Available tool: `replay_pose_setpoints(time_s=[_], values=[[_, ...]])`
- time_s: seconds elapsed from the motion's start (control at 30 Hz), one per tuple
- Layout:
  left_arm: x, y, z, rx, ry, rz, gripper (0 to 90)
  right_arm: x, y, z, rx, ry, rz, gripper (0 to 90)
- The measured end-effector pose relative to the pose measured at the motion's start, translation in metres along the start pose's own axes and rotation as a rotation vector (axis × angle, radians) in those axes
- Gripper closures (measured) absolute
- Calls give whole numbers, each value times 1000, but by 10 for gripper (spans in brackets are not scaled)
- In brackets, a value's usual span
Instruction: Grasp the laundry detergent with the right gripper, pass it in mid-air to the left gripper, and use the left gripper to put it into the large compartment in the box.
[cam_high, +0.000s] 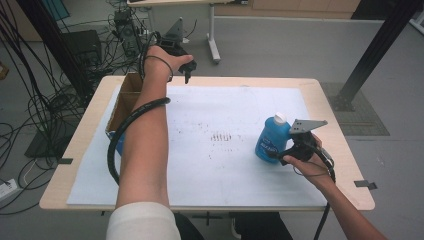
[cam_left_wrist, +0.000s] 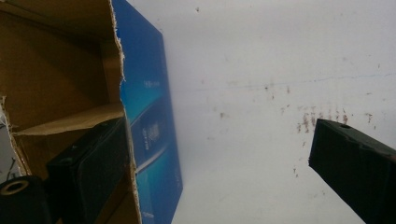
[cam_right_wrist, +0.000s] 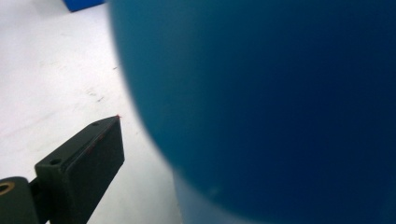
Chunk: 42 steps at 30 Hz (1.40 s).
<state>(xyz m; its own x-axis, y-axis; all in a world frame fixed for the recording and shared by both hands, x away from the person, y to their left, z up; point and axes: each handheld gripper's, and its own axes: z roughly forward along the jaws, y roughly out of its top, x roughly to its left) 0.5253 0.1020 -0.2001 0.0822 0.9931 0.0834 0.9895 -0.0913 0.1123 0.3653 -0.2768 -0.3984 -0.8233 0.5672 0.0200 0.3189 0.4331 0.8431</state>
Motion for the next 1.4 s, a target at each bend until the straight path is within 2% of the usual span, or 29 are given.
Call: replay_pose_setpoints(time_s=[0.17, 0.43, 0.77, 1.4], values=[[-2, 1, 1, 1, -1, 3, 58, -2, -1, 2, -23, -13, 16, 21], [-2, 2, 2, 3, -2, 5, 58, -1, -1, 2, -48, -21, 15, 17], [-3, 2, 4, 5, -12, 5, 58, 1, 0, 3, -51, -24, 4, 18], [-5, 4, 6, 8, -9, 3, 58, 0, 2, 1, -60, -34, 12, 16]])
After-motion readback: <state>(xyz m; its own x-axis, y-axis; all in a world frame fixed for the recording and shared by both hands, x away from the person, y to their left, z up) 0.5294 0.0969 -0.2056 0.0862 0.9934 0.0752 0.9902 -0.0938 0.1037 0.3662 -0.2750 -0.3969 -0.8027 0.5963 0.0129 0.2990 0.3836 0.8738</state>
